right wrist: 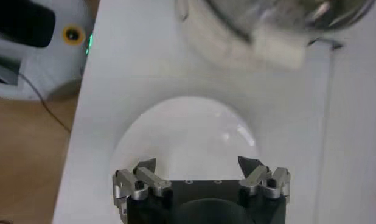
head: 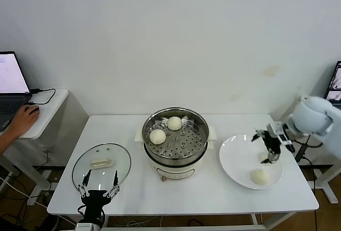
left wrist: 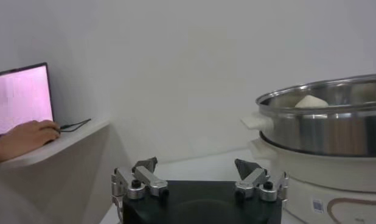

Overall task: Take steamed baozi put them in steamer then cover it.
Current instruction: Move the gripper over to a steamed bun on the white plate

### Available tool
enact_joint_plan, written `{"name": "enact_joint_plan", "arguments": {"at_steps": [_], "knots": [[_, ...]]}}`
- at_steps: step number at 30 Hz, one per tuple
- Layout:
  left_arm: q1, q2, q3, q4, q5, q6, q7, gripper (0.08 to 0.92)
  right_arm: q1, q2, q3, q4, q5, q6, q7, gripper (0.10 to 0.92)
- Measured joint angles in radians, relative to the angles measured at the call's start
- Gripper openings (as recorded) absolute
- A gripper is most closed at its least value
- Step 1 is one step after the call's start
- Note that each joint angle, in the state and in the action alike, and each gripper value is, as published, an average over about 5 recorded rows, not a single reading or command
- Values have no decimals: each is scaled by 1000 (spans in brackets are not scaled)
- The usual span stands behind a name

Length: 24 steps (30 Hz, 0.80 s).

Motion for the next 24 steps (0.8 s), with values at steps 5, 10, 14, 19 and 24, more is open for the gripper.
{"name": "enact_joint_plan", "arguments": {"at_steps": [5, 10, 14, 19, 24], "knots": [[6, -6, -2, 0, 7, -1, -1, 823, -145, -9, 105, -13, -62, 22, 20, 822], [12, -9, -6, 0, 11, -1, -3, 823, -250, 2, 171, -38, -113, 36, 31, 823], [14, -10, -9, 0, 12, -1, -3, 823, -313, 21, 206, -65, -144, 44, 41, 823], [12, -11, -12, 5, 12, -1, -3, 823, -364, 48, 231, -102, -171, 52, 54, 822], [6, -11, -12, 10, 12, -1, -4, 823, -385, 75, 242, -136, -191, 53, 60, 823]]}}
